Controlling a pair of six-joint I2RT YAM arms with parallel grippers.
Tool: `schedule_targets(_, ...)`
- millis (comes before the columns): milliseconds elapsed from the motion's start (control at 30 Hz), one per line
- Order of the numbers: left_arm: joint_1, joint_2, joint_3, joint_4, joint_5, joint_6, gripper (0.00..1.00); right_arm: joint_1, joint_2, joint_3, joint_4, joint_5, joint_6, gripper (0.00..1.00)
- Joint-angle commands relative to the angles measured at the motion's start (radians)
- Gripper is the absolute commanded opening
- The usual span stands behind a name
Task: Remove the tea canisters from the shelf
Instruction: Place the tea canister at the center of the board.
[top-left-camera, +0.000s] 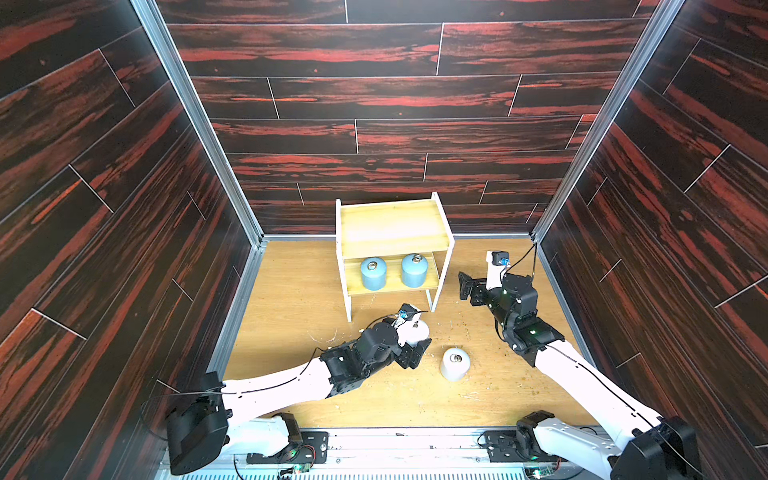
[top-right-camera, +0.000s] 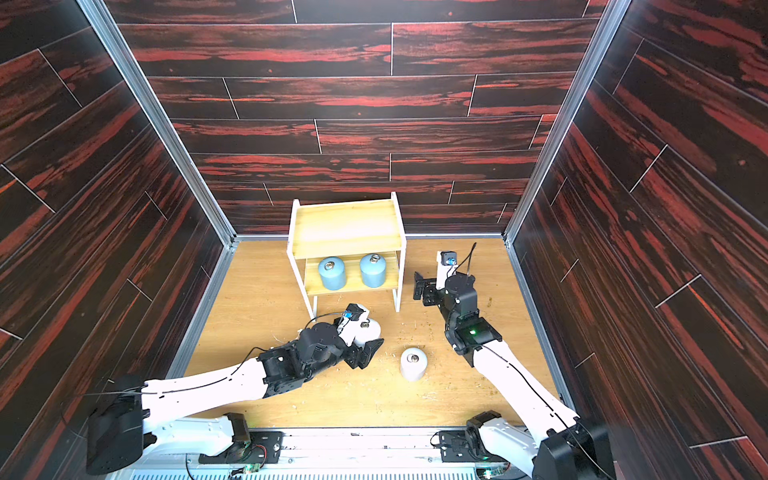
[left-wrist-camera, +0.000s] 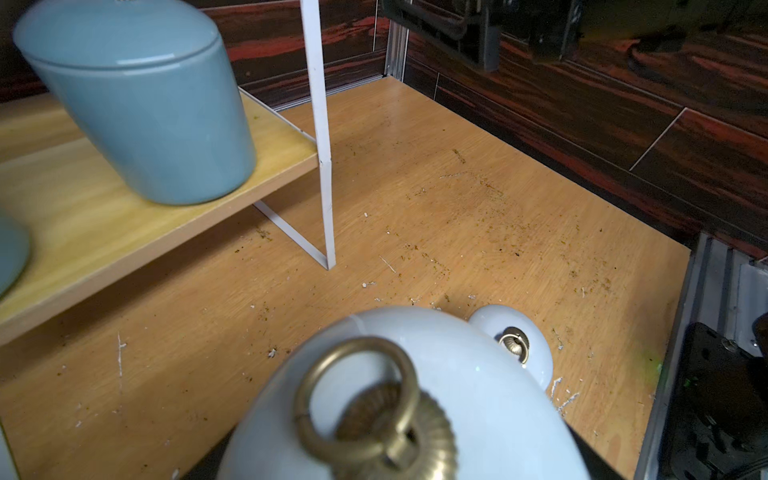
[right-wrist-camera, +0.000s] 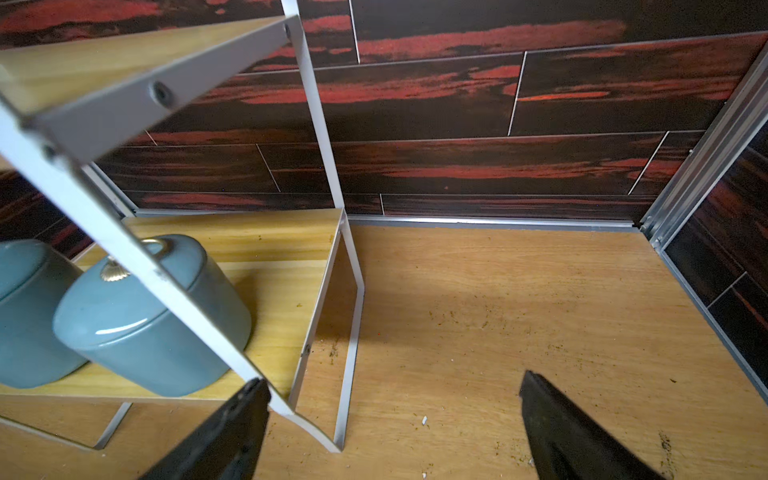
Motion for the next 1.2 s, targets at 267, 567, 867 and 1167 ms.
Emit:
schedule_targets(267, -0.029, 0.179, -0.114, 0.459, -0.075, -0.088, 0.62, -0.004, -0.025, -0.045, 0.033, 0.019, 0.006, 0.98)
schedule_targets(567, -0.054, 0.338, -0.141, 0.597, -0.077, -0.073, 0.64, -0.007, -0.024, -0.054, 0.037, 0.034, 0.003, 0.98)
schedule_targets(867, -0.078, 0.461, -0.131, 0.699, -0.074, -0.063, 0.64, -0.012, -0.018, -0.055, 0.034, 0.038, -0.009, 0.98)
schedule_targets(1167, -0.081, 0.472, -0.154, 0.722, -0.082, -0.078, 0.68, -0.014, -0.006, -0.063, 0.047, 0.034, -0.001, 0.98)
